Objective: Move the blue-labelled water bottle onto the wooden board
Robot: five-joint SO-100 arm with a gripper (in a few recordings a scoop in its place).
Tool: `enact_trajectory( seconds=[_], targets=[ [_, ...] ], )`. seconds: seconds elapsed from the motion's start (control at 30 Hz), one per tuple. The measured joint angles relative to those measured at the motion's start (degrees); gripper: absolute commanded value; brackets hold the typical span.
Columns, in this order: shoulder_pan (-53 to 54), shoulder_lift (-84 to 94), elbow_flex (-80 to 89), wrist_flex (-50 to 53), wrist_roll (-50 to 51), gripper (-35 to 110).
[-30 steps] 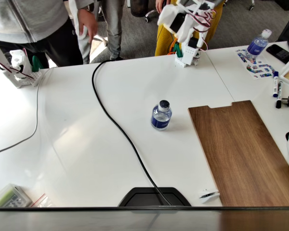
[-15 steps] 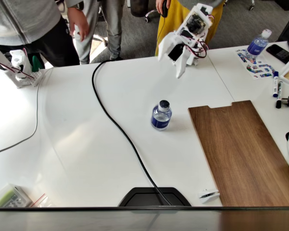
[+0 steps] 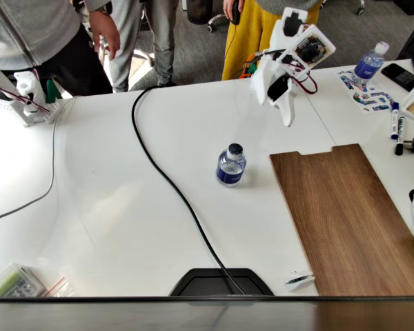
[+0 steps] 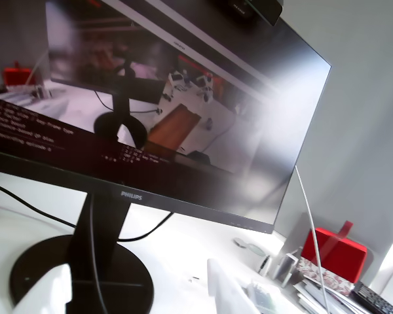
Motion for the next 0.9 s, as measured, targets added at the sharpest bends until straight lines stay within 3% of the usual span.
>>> enact_trajectory(
  seconds=[0.3, 0.9],
  targets=[
    [1.0, 0.0, 1.3, -1.3, 14.9, 26],
    [8.4, 1.1, 18.2, -6.5, 14.9, 26]
  ],
)
